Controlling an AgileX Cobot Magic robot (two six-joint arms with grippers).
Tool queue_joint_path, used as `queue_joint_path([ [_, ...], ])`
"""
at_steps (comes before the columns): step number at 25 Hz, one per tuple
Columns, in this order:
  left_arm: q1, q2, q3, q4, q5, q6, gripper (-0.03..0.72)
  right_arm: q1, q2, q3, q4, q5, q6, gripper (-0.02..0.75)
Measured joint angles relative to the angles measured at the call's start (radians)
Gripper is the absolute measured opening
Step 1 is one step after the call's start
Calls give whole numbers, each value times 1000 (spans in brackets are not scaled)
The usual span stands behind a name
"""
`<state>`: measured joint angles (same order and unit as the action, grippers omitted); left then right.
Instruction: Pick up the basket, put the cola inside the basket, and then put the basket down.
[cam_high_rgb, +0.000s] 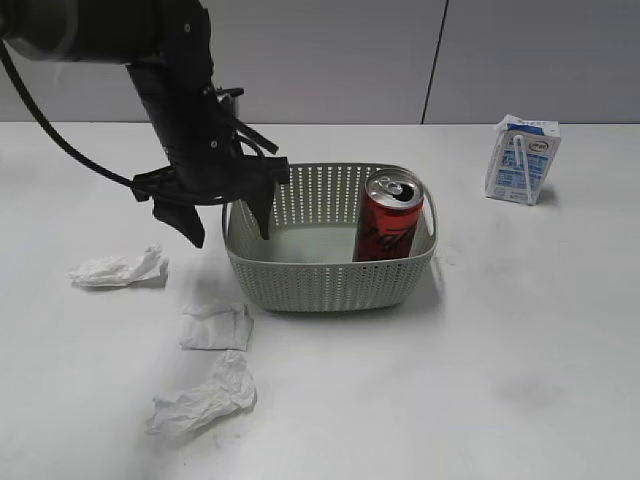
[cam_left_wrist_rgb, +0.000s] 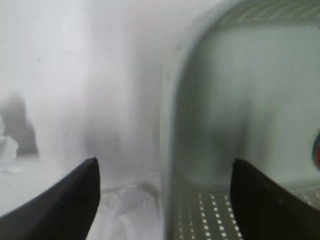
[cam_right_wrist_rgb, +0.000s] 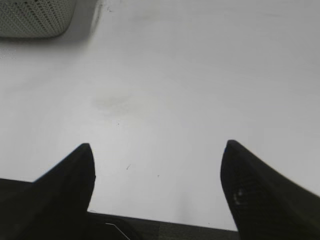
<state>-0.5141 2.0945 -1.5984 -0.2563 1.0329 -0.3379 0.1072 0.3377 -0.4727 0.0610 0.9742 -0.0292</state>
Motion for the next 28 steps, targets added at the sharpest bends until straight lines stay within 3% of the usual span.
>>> queue_joint_path([
  [7,0,-39,-186,28,107,0,594,0,-64,46,4,-8,-1,592],
  [14,3,-85,-443,177,173,12,591,0,-64,54,4,-22,-2,592],
  [19,28,-155,-470,227,183,29,591,0,-64,54,5,-22,-2,592],
  [28,160,-335,-435,266,185,69,589,0,-64,54,5,-24,-2,592],
])
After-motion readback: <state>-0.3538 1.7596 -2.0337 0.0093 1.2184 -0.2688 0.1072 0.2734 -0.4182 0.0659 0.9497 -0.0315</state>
